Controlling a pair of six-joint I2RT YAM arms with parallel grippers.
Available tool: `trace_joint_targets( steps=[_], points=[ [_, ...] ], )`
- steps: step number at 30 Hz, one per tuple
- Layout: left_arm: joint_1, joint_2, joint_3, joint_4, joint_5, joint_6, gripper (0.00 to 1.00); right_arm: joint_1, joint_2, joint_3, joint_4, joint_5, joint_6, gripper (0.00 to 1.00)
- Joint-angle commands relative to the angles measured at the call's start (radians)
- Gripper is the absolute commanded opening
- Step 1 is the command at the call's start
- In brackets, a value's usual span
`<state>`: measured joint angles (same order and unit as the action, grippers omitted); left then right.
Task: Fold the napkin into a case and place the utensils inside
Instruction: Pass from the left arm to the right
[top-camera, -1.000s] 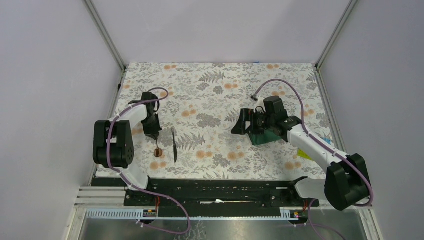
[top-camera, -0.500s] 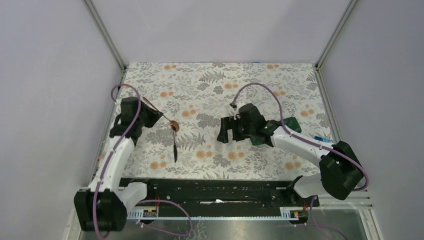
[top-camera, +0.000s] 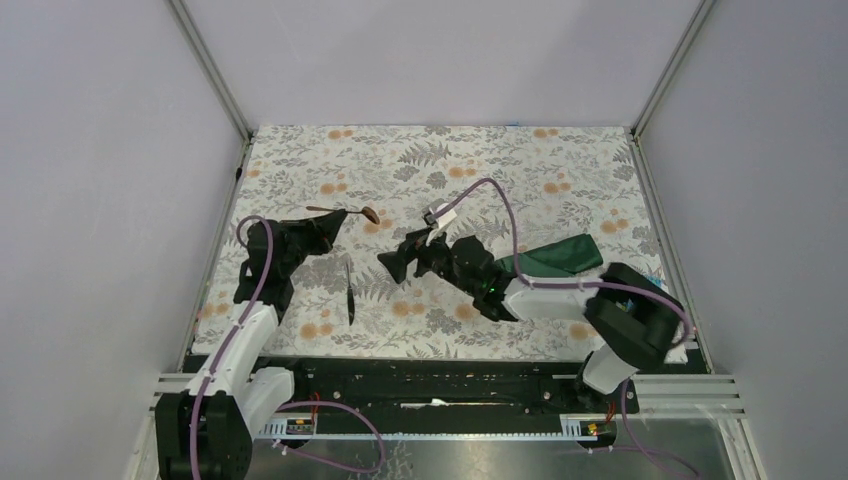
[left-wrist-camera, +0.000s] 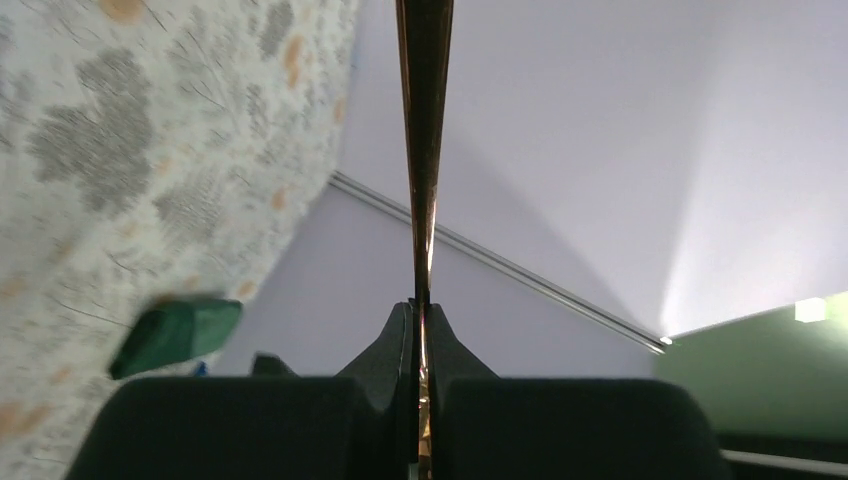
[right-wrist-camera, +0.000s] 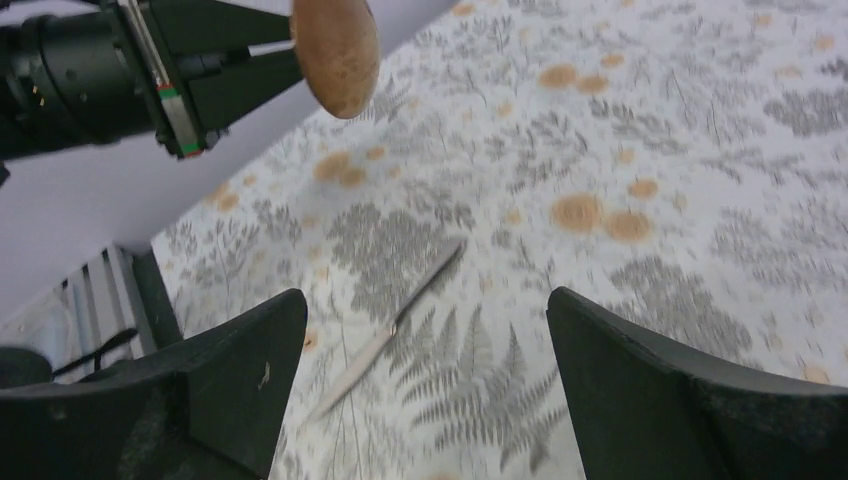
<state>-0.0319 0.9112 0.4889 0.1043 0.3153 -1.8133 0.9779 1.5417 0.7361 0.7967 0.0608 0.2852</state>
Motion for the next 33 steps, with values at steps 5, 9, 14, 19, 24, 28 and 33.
trace_joint_targets(
  steps=[5,9,14,19,24,28,33],
  points=[
    [-0.001,0.005,-0.023,0.198,0.098,-0.288,0.0,0.002,0.267,0.183,0.609,0.061,-0.088,0.88],
    [0.004,0.027,-0.076,0.298,0.135,-0.339,0.0,0.001,0.322,0.262,0.612,0.075,-0.104,0.8],
    [0.012,0.055,-0.076,0.361,0.153,-0.366,0.0,0.002,0.382,0.332,0.625,0.082,-0.13,0.64],
    [0.017,0.083,-0.056,0.405,0.176,-0.384,0.0,0.0,0.417,0.364,0.618,0.13,-0.145,0.62],
    [0.019,0.077,-0.059,0.406,0.176,-0.389,0.0,0.001,0.438,0.395,0.603,0.142,-0.145,0.59],
    [0.019,0.081,-0.05,0.406,0.176,-0.384,0.0,0.001,0.449,0.407,0.6,0.128,-0.123,0.48],
    [0.02,0.078,-0.051,0.402,0.176,-0.384,0.0,0.0,0.446,0.395,0.614,0.139,-0.112,0.47]
  ],
)
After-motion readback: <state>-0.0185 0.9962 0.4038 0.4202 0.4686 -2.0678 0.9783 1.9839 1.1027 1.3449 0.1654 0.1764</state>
